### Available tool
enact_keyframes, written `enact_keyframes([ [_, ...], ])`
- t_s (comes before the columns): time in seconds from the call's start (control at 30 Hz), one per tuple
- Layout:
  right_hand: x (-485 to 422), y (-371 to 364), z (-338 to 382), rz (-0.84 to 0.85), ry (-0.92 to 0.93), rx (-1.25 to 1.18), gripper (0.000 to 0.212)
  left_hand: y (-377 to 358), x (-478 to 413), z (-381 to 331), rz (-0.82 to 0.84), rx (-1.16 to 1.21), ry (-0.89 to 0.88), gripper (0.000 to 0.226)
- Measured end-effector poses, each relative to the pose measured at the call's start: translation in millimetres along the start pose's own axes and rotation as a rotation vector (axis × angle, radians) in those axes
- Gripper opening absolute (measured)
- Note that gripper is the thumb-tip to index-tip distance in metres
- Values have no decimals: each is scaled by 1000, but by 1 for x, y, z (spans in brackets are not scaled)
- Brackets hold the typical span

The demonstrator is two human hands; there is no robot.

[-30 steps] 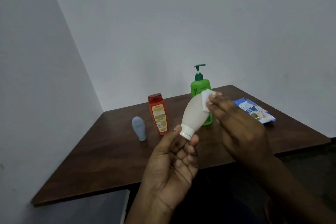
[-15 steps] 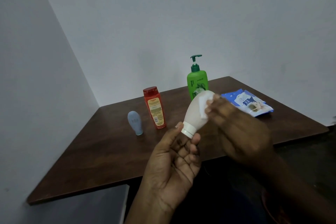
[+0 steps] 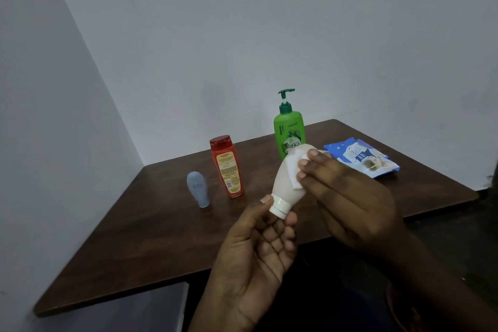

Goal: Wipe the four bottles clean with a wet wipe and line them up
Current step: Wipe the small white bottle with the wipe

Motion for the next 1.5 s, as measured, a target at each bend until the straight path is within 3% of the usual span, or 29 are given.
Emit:
enact_keyframes([
  [0.13, -3, 9, -13, -53, -75, 24, 38, 2, -1, -4, -1, -36, -42, 43],
  [0.27, 2, -5, 23, 7, 76, -36, 32, -4, 0, -9, 25, -88, -86, 25],
  [0.33, 3, -8, 19, 36, 106, -37, 34, -4, 1, -10, 28, -97, -80, 30],
  [0.5, 1, 7, -31, -55, -141, 37, 40, 0, 2, -8, 21, -87, -40, 51],
  [0.7, 4, -8, 23, 43, 111, -67, 33, -14, -3, -5, 117, 53, 52, 47],
  [0.9, 0, 9, -27, -82, -110, 30, 45, -22, 2, 6, 255, 146, 211, 46],
  [0.97, 4, 5, -12, -80, -67, 1, 40, -27, 3, 9, 301, 183, 231, 55],
  [1.07, 10, -8, 17, -9, 85, -84, 33, -27, -1, 11, 279, 251, 229, 46],
  [1.17, 8, -9, 8, 17, 95, -70, 33, -27, 1, 9, 242, 262, 233, 56],
  [1.27, 0, 5, -21, -59, -67, -5, 42, -21, 2, 9, 195, 210, 221, 68],
  [1.4, 4, 9, -16, -100, -116, 9, 44, -15, -6, 3, 141, 116, 103, 113],
  [1.43, 7, 4, -9, -77, -93, -4, 47, -14, -8, -3, 120, 124, 50, 106],
  [1.5, 9, -5, 1, -24, -34, -41, 50, -14, -6, -21, 91, 134, -109, 62],
])
Point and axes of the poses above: each hand's wrist, its own x-axis away from the middle knuckle, its own y-axis out of the back of the hand, z = x × y, the point moved 10 cm from there along -x, towards the middle knuckle, and after that the axes turned 8 degrees about -y, right-handed, at the moved point
